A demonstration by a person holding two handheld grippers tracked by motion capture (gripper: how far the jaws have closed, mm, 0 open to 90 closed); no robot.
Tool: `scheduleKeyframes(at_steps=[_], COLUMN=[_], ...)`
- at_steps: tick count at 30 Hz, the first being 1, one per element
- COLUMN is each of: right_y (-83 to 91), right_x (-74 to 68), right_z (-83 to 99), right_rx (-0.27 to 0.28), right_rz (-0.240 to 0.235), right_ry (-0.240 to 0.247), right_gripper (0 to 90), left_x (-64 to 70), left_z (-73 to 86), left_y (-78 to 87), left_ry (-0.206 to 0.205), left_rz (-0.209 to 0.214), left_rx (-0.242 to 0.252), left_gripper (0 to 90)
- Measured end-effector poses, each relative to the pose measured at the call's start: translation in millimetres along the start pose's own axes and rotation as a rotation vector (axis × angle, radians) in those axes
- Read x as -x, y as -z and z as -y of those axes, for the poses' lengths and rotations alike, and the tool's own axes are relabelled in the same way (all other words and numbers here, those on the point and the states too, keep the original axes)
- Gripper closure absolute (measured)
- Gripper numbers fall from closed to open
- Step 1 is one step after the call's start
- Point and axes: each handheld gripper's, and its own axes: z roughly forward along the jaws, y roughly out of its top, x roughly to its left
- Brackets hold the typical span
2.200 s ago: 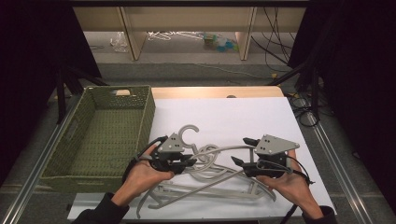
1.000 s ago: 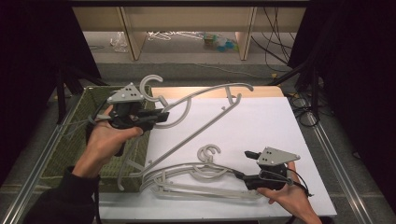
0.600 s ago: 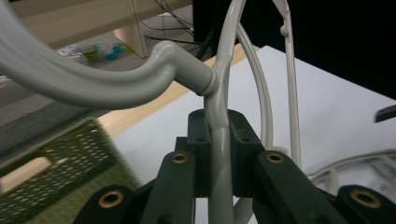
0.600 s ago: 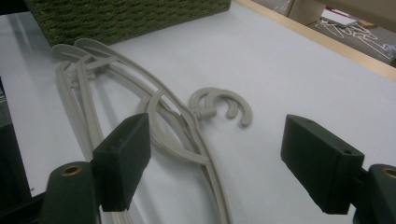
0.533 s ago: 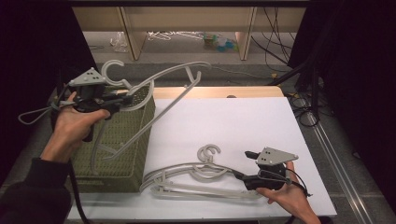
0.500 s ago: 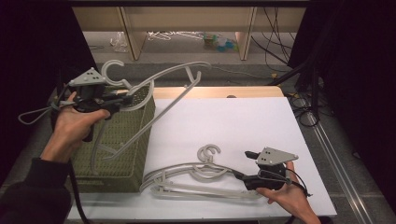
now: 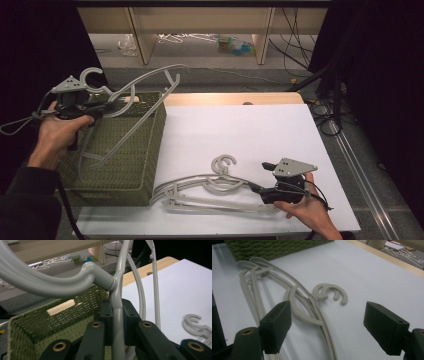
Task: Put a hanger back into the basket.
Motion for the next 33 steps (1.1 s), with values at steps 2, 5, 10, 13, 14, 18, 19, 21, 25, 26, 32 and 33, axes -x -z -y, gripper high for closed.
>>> scheduleKeyframes(at_steps=[2, 5, 10, 13, 14, 18, 19, 21, 25, 26, 32, 33], right_y=[-0.3, -1.1, -1.6, -1.8, -1.8, -2.2, -2.2, -2.0, -1.8, -1.9, -1.9, -1.9], right_x=[0.0, 0.3, 0.7, 0.7, 0.6, 0.6, 0.6, 0.8, 1.2, 1.2, 1.2, 1.2], right_z=[0.3, 1.1, 1.5, 1.7, 1.7, 2.2, 2.2, 2.1, 2.2, 2.3, 2.4, 2.4], right_rx=[-0.001, 0.0, 0.005, 0.006, 0.006, 0.008, 0.008, 0.01, 0.009, 0.01, 0.009, 0.009], right_rz=[-0.002, 0.003, 0.006, 0.001, -0.003, -0.007, -0.007, -0.007, -0.006, -0.005, -0.009, -0.009], right_ry=[-0.002, -0.003, -0.015, -0.014, -0.013, -0.005, -0.005, -0.003, -0.007, -0.008, -0.008, -0.008], right_gripper=[23.1, 21.4, 17.9, 16.7, 16.3, 16.1, 16.1, 16.1, 16.1, 16.1, 16.1, 16.1], left_x=[-3.3, -14.8, -25.7, -30.7, -33.0, -42.5, -42.5, -45.7, -51.4, -53.3, -59.6, -59.5], left_z=[3.2, 11.4, 21.0, 27.2, 29.9, 40.5, 40.5, 45.0, 52.5, 53.9, 58.2, 59.5], left_y=[-0.6, -1.7, -3.9, -5.4, -6.3, -8.0, -8.0, -8.6, -10.0, -9.3, -8.3, -9.1], left_ry=[0.012, 0.012, 0.022, 0.022, 0.025, 0.029, 0.029, 0.03, 0.035, 0.028, 0.0, 0.007], left_rz=[-0.009, -0.047, -0.074, -0.087, -0.094, -0.118, -0.118, -0.129, -0.14, -0.142, -0.154, -0.159], left_rx=[-0.004, -0.017, -0.022, -0.034, -0.037, -0.056, -0.056, -0.064, -0.076, -0.089, -0.121, -0.124], left_gripper=[81.0, 81.0, 81.0, 81.0, 81.0, 81.0, 81.0, 81.0, 81.0, 81.0, 81.0, 81.0])
